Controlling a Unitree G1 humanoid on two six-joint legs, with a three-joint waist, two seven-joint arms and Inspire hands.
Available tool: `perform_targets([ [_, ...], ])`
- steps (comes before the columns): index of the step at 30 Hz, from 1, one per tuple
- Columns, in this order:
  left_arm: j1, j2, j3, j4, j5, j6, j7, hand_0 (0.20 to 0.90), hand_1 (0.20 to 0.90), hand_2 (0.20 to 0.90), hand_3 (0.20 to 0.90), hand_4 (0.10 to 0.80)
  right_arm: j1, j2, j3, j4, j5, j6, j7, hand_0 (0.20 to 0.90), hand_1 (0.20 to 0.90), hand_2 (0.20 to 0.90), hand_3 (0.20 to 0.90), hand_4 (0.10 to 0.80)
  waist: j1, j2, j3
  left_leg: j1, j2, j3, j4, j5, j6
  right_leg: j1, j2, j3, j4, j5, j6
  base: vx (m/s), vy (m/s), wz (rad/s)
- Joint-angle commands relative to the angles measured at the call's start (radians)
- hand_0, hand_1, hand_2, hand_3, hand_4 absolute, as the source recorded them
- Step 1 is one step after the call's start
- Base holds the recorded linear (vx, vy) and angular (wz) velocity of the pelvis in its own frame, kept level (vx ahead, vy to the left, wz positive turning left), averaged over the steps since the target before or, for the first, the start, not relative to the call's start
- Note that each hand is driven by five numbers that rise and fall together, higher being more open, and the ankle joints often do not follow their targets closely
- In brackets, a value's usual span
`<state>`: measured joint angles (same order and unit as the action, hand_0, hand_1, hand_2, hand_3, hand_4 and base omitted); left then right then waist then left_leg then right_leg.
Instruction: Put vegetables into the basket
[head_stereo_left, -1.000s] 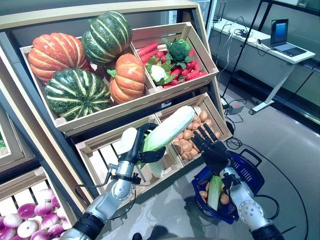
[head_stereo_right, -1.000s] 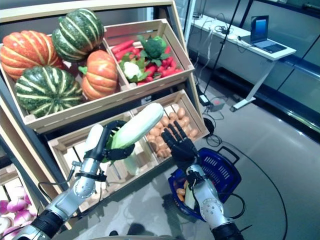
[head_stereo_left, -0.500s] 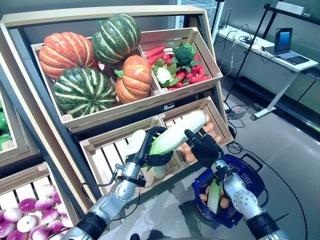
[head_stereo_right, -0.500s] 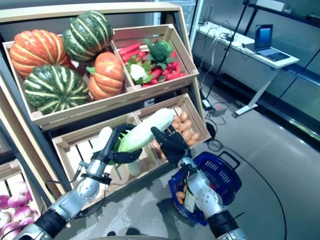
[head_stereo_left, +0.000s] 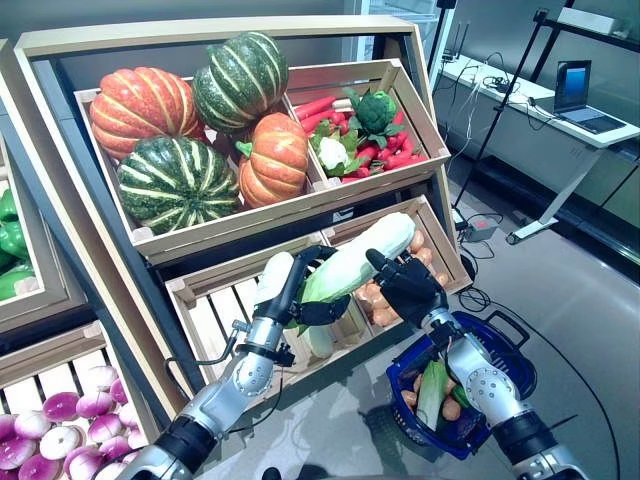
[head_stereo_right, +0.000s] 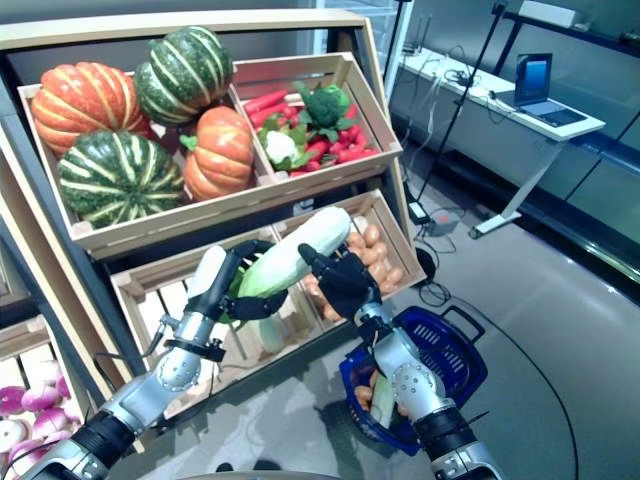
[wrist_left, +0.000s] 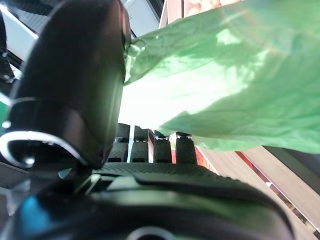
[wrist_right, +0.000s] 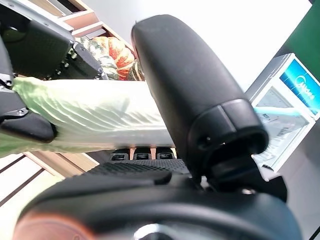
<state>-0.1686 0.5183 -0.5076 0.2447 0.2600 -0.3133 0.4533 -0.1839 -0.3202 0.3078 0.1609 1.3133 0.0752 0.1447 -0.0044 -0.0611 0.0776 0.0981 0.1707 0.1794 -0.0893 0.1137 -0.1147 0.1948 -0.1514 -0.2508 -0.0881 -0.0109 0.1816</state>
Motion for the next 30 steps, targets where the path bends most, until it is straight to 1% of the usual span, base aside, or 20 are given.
perform_targets([
  [1,-0.215,-0.050,-0.099,-0.060,0.002,-0.175,-0.023,0.300,0.300,0.300,0.300,0.400,-0.212,0.091,0.006,-0.028,0.058,0.006,0.061,0.900,0.900,0.900,0.900,0.800,0.023,-0.003,-0.038,0.034,0.025,-0.021,0.002,-0.109,-0.007,-0.025,-0.054,0.003,0.010,0.037,-0.009,0.000,0.000,0.00],
  [2,-0.219,-0.052,-0.103,-0.063,-0.009,-0.178,-0.024,0.300,0.300,0.300,0.300,0.400,-0.213,0.090,0.006,-0.011,0.053,-0.004,0.054,0.900,0.900,0.900,0.900,0.800,0.023,-0.003,-0.039,0.033,0.025,-0.021,0.002,-0.109,-0.007,-0.025,-0.054,0.002,0.009,0.038,-0.009,0.000,0.000,0.00],
  [3,-0.220,-0.056,-0.105,-0.066,-0.032,-0.181,-0.029,0.300,0.300,0.300,0.300,0.400,-0.214,0.092,0.004,0.005,0.048,-0.021,0.044,0.356,0.356,0.356,0.356,0.438,0.023,-0.003,-0.039,0.034,0.025,-0.021,0.002,-0.109,-0.007,-0.024,-0.054,0.001,0.009,0.039,-0.009,0.000,0.000,0.00],
  [4,-0.219,-0.058,-0.105,-0.075,-0.056,-0.182,-0.040,0.300,0.300,0.300,0.300,0.400,-0.212,0.094,0.001,0.019,0.038,-0.041,0.041,0.300,0.300,0.300,0.300,0.400,0.023,-0.003,-0.039,0.034,0.025,-0.022,0.002,-0.109,-0.007,-0.023,-0.054,0.001,0.009,0.039,-0.009,0.000,0.000,0.00],
  [11,-0.200,-0.068,-0.106,-0.127,-0.119,-0.209,-0.097,0.300,0.300,0.300,0.300,0.400,-0.203,0.111,-0.026,0.050,0.027,-0.098,0.027,0.300,0.300,0.300,0.300,0.400,0.026,-0.001,-0.031,0.036,0.024,-0.025,0.002,-0.110,-0.006,-0.024,-0.056,-0.001,0.011,0.042,-0.008,0.000,0.000,0.00],
  [16,-0.191,-0.072,-0.115,-0.153,-0.125,-0.217,-0.110,0.300,0.300,0.300,0.300,0.400,-0.211,0.114,-0.039,0.055,0.017,-0.134,0.009,0.300,0.300,0.300,0.300,0.400,0.027,-0.001,-0.027,0.035,0.023,-0.025,0.002,-0.111,-0.005,-0.024,-0.056,0.001,0.011,0.042,-0.009,0.000,0.000,0.00],
  [21,-0.187,-0.068,-0.123,-0.167,-0.129,-0.192,-0.093,0.300,0.300,0.300,0.300,0.400,-0.216,0.110,-0.051,0.053,0.016,-0.164,-0.009,0.300,0.300,0.300,0.300,0.400,0.024,-0.001,-0.025,0.039,0.022,-0.021,0.002,-0.112,-0.004,-0.023,-0.055,0.004,0.012,0.042,-0.009,0.000,0.000,0.00],
  [25,-0.179,-0.065,-0.116,-0.167,-0.129,-0.184,-0.092,0.300,0.300,0.300,0.300,0.400,-0.209,0.107,-0.063,0.048,0.017,-0.174,-0.009,0.300,0.300,0.300,0.300,0.400,0.023,-0.002,-0.025,0.040,0.024,-0.020,0.002,-0.111,-0.004,-0.024,-0.056,0.005,0.012,0.043,-0.008,0.000,0.000,0.00],
  [30,-0.163,-0.059,-0.100,-0.144,-0.125,-0.150,-0.084,0.300,0.300,0.300,0.300,0.400,-0.195,0.092,-0.080,0.030,-0.023,-0.213,-0.008,0.300,0.300,0.300,0.300,0.400,0.018,0.000,-0.025,0.037,0.026,-0.015,0.002,-0.110,-0.004,-0.030,-0.055,0.010,0.010,0.045,-0.007,0.000,0.000,0.00],
])
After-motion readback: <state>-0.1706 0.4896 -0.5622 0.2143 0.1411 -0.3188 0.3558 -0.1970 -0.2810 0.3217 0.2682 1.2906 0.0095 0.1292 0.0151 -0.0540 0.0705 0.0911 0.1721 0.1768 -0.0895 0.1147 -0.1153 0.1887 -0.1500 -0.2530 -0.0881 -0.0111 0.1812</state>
